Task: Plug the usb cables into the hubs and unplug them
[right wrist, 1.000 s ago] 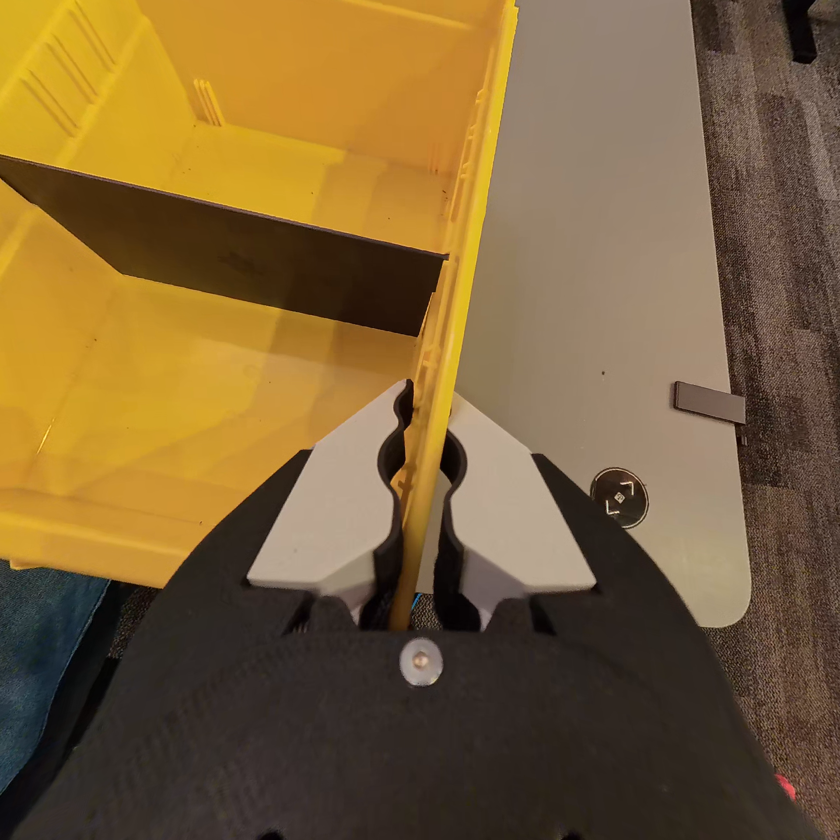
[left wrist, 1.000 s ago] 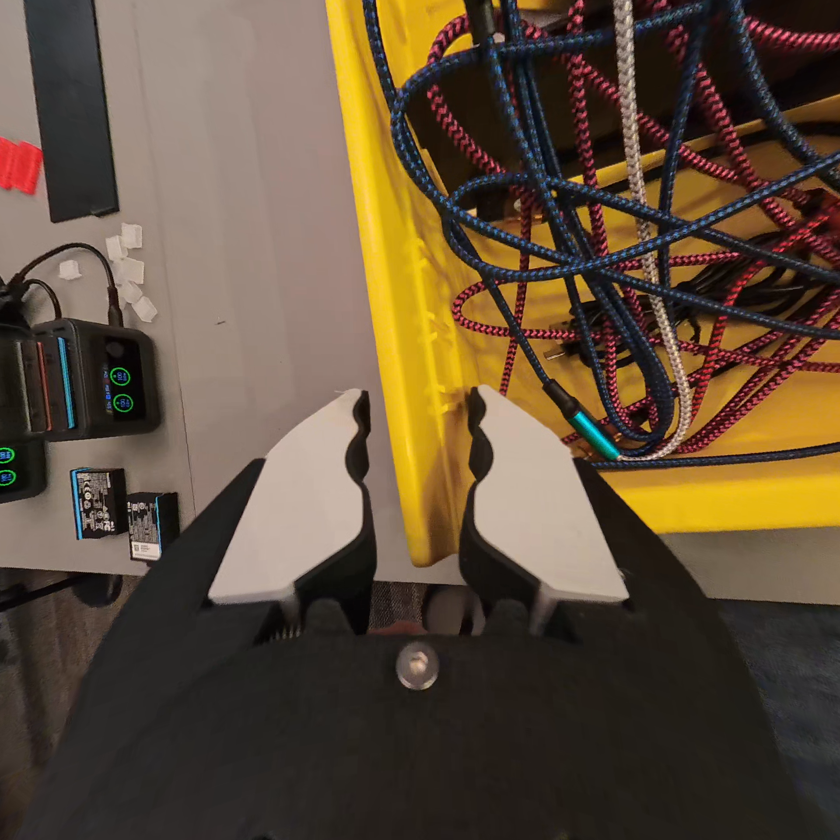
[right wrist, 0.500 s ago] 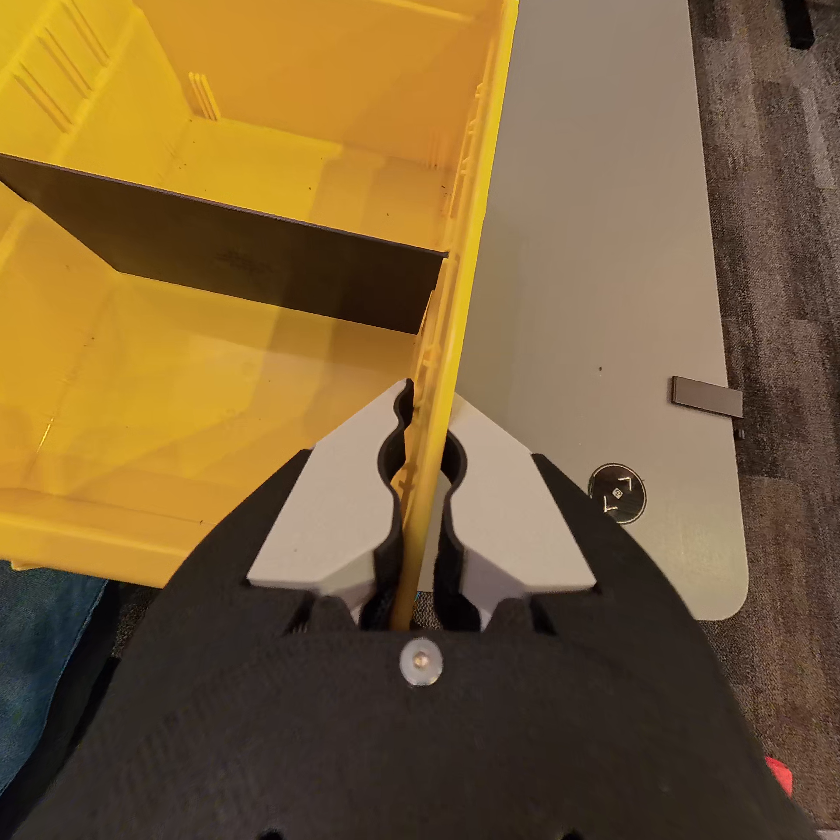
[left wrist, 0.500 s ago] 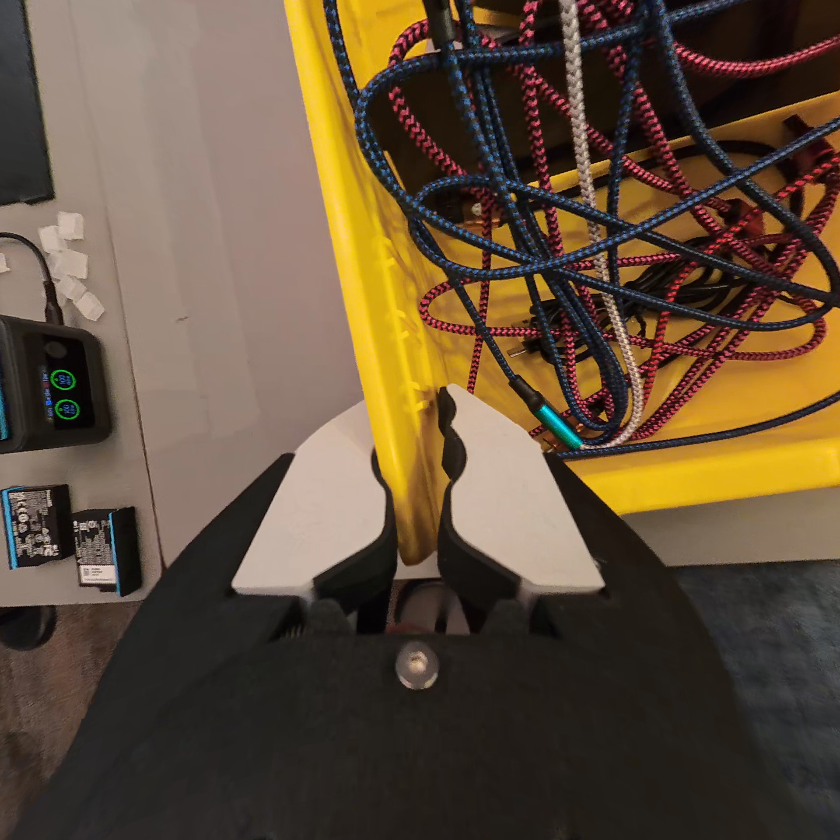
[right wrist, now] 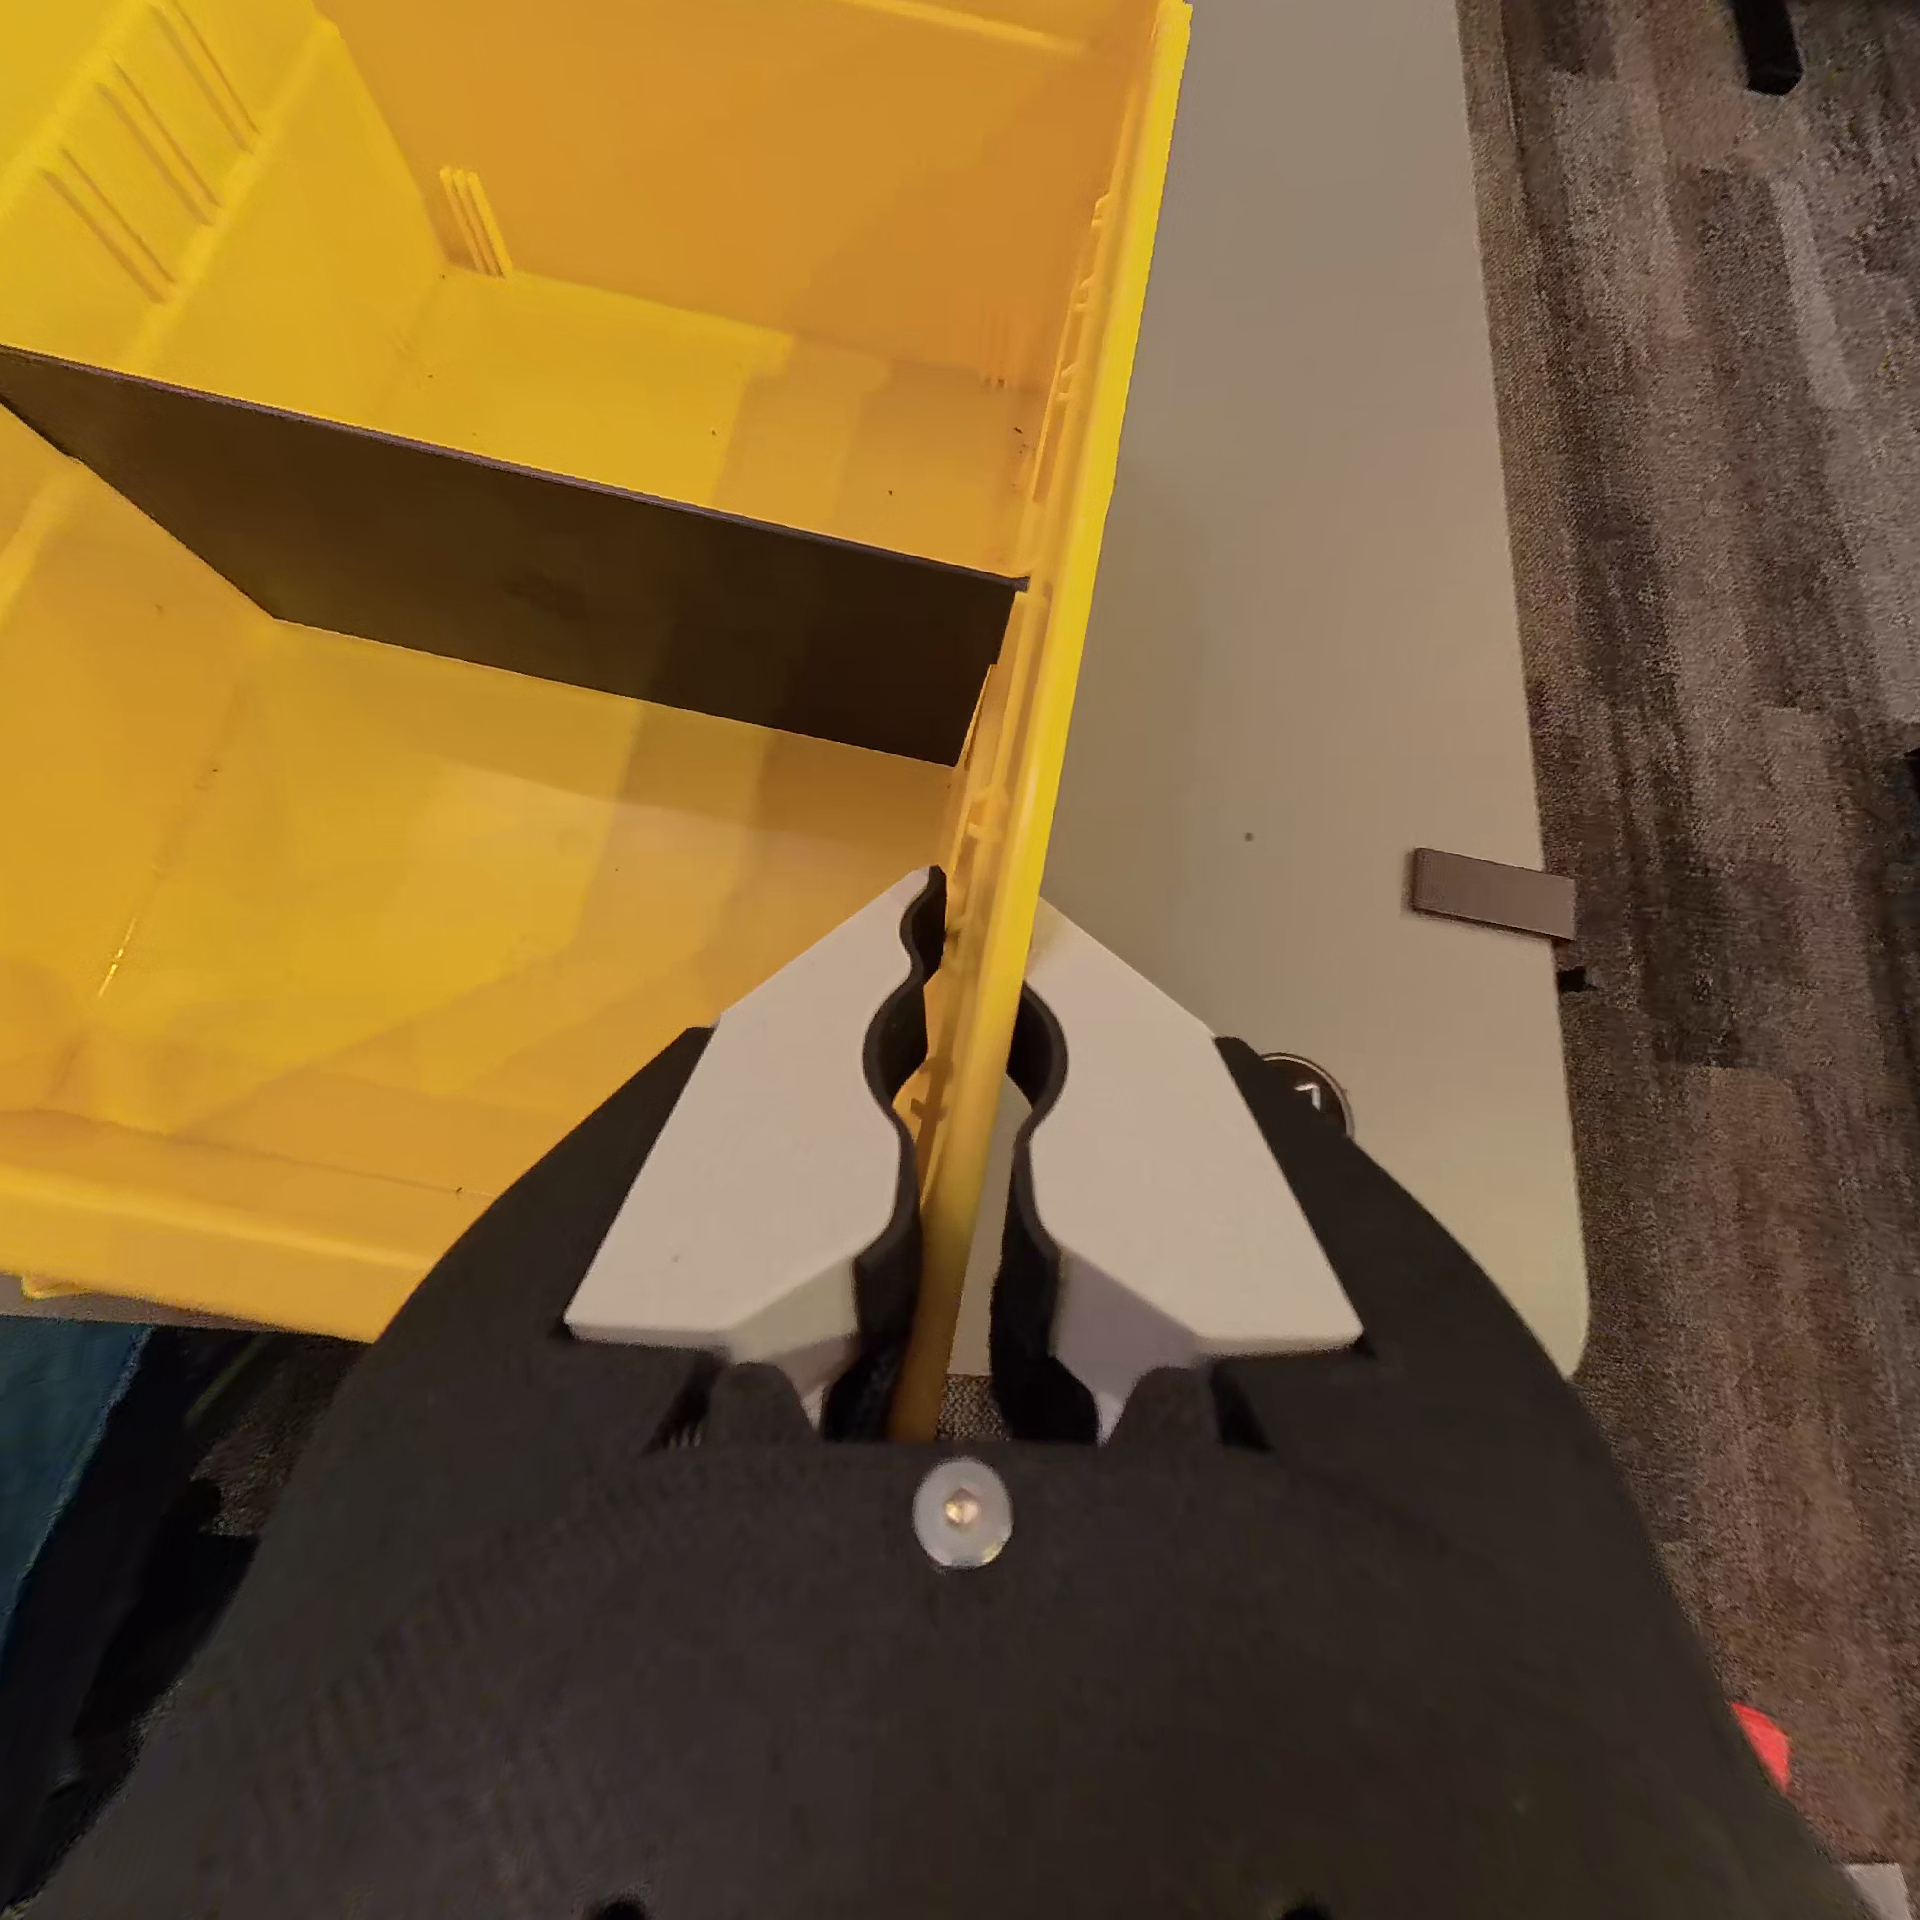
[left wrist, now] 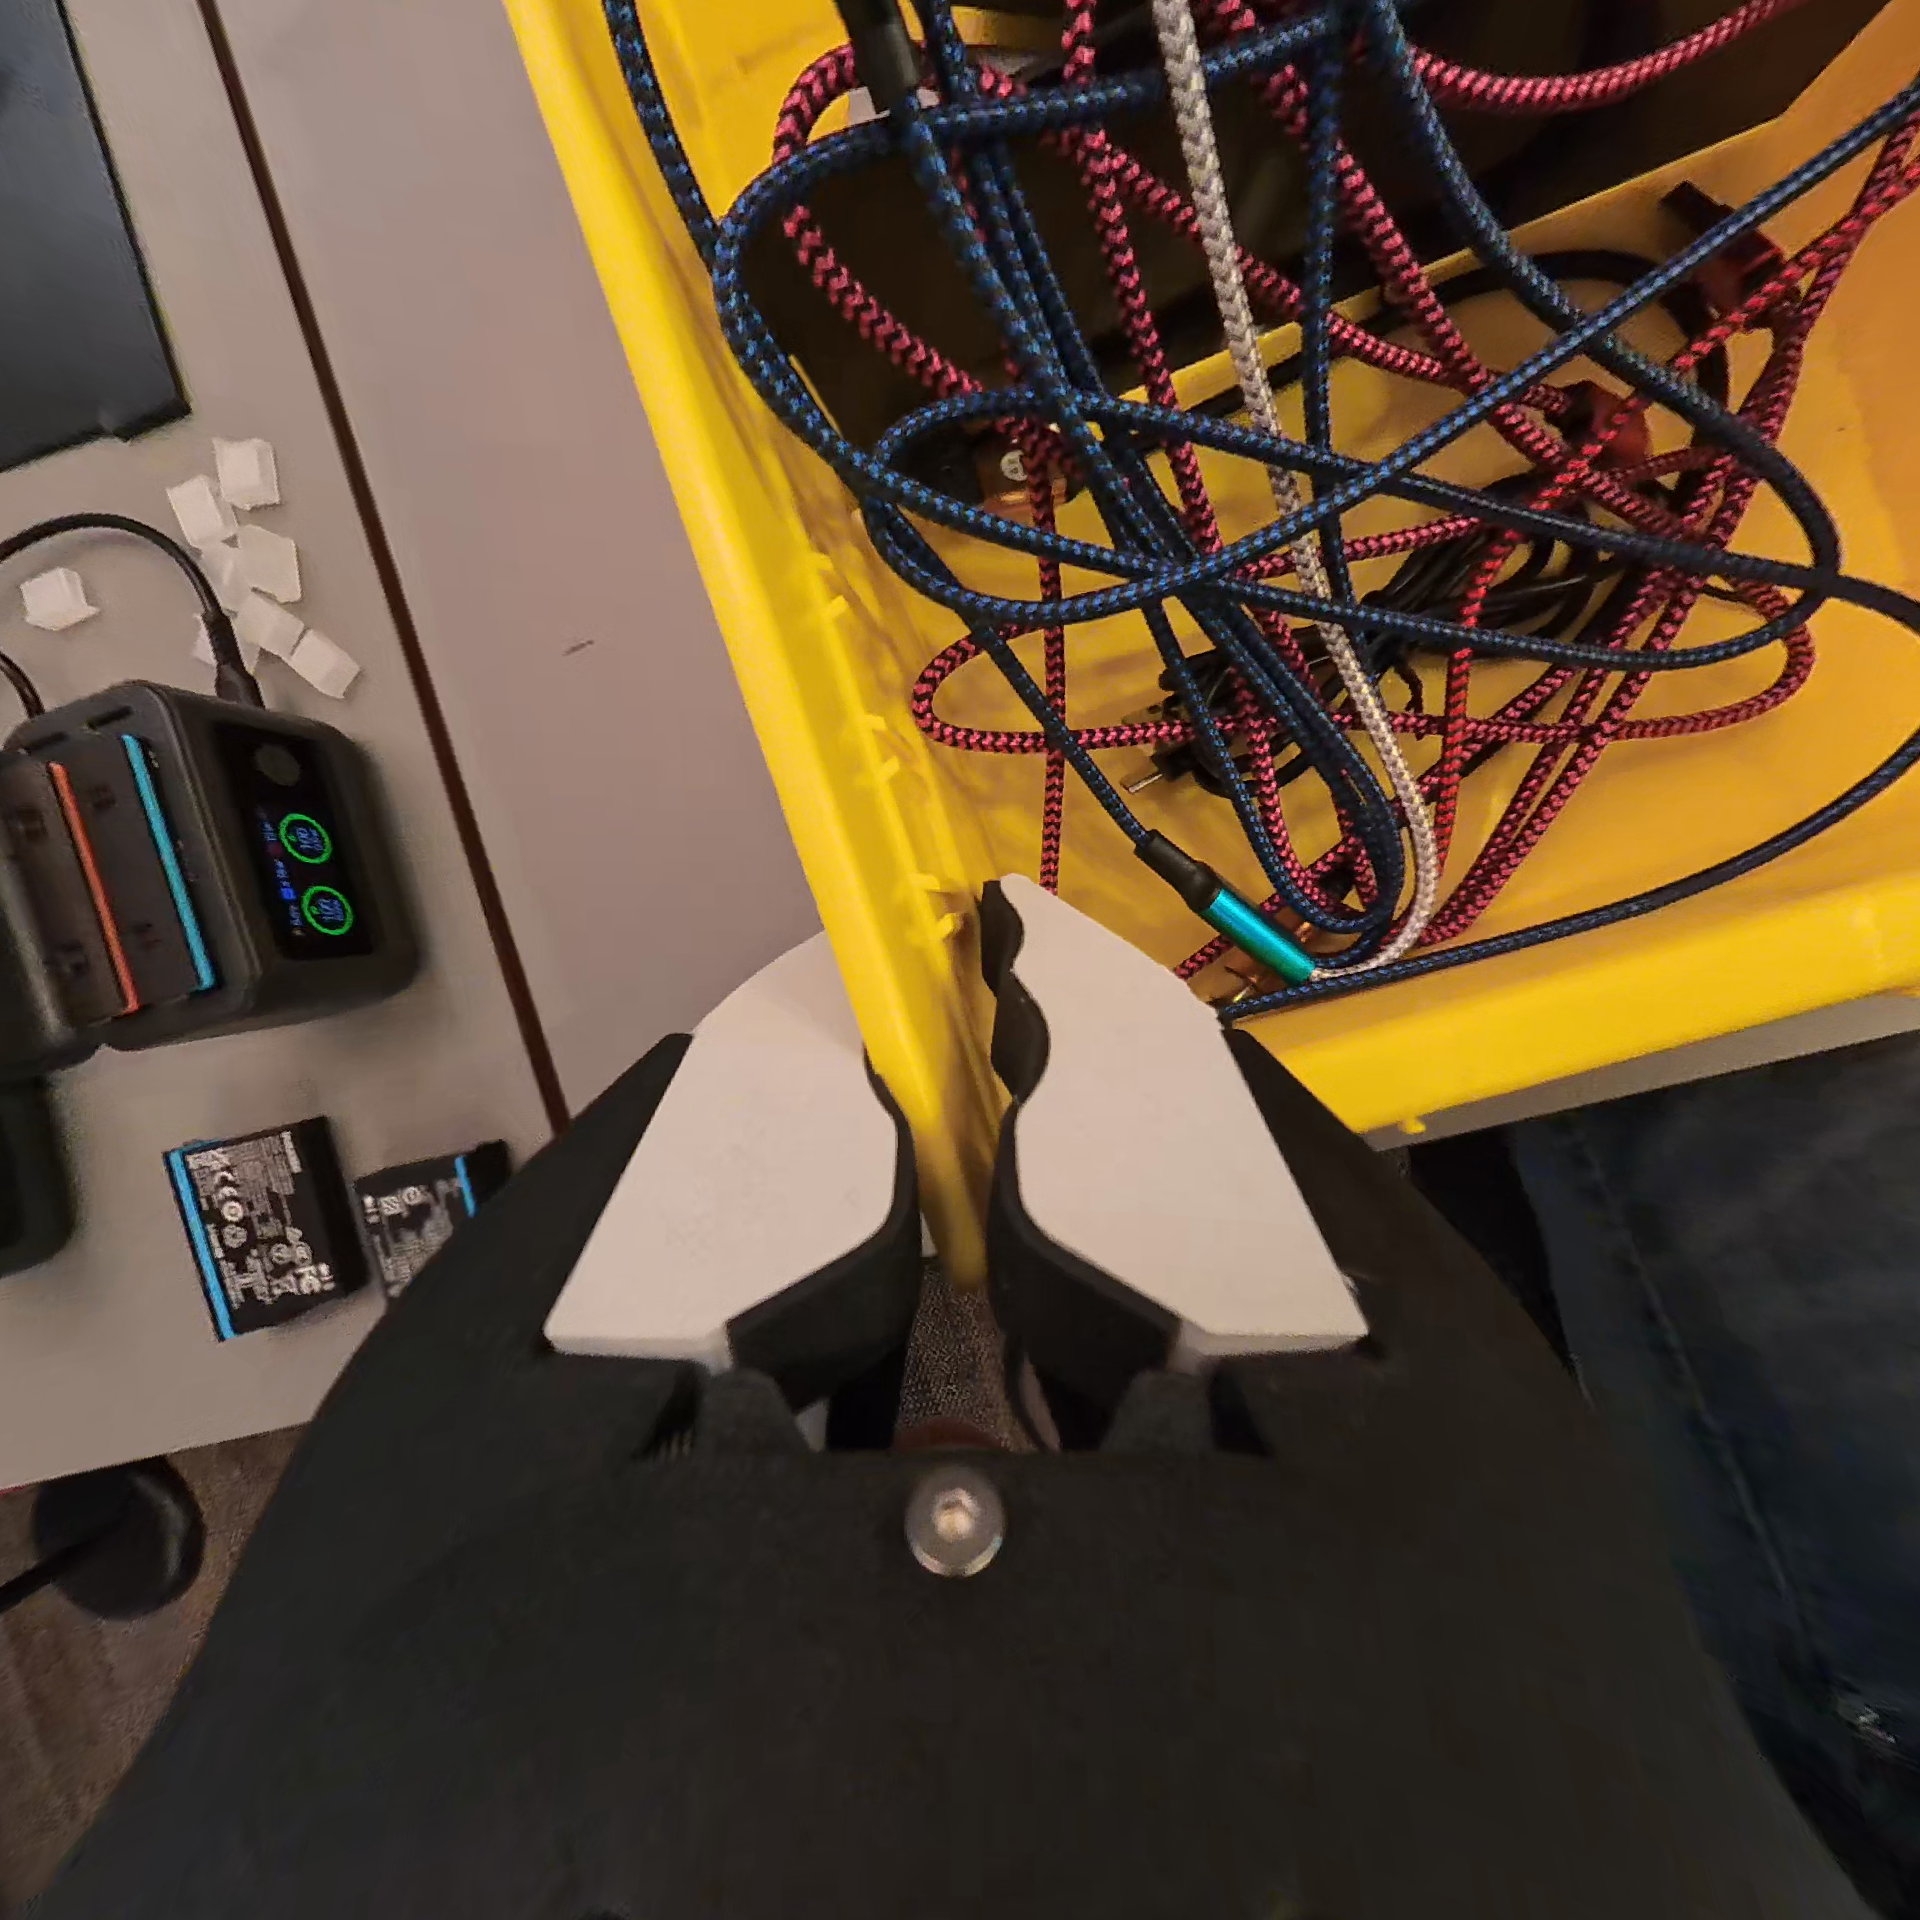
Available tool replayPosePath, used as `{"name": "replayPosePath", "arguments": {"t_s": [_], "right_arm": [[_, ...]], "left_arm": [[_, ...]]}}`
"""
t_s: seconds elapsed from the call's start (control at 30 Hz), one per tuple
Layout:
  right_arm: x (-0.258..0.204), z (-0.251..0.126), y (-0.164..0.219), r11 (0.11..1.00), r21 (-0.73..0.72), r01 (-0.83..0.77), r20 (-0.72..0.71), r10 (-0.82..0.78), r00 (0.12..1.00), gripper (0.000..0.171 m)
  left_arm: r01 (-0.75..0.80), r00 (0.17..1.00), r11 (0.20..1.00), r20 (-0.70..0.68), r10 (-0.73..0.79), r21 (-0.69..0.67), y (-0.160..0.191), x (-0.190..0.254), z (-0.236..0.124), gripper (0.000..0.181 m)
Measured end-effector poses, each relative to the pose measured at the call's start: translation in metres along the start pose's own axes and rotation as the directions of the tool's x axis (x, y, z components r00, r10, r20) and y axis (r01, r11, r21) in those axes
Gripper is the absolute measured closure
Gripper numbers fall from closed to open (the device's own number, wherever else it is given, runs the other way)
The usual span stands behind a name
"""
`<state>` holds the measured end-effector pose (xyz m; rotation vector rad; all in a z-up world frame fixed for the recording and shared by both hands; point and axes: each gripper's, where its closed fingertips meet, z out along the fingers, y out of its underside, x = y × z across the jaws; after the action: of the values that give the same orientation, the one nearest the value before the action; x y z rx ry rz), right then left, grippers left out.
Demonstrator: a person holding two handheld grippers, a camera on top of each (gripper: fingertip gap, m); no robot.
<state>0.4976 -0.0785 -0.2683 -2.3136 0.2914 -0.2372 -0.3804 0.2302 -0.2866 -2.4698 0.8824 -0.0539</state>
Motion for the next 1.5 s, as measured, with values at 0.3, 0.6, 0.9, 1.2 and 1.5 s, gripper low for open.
{"name": "replayPosePath", "arguments": {"t_s": [0.3,0.6,0.9,1.2,1.5], "right_arm": [[0.006,0.0,-0.003,0.999,0.02,0.042,0.009,-0.042,0.999,0.151],[0.012,-0.053,-0.051,0.969,0.194,0.154,-0.203,-0.114,0.972,0.117],[-0.087,-0.079,-0.105,0.894,0.31,0.325,-0.15,-0.292,0.945,0.127],[-0.227,-0.075,-0.128,0.794,0.399,0.459,0.053,-0.519,0.853,0.134],[-0.294,-0.056,-0.132,0.771,0.425,0.474,0.201,-0.591,0.781,0.138]], "left_arm": [[-0.025,1.0,1.0,-0.003,0.025,0.003,-0.002,-0.016,0.004,0.152],[-0.186,0.978,0.968,0.129,0.166,0.168,-0.062,-0.021,-0.062,0.127],[-0.719,0.69,0.692,0.177,0.702,0.058,-0.175,0.051,-0.034,0.124],[-0.838,0.527,0.531,0.067,0.847,-0.123,-0.178,0.049,0.029,0.175],[-0.794,0.599,0.607,0.134,0.79,-0.031,-0.206,0.039,0.012,0.181]]}}
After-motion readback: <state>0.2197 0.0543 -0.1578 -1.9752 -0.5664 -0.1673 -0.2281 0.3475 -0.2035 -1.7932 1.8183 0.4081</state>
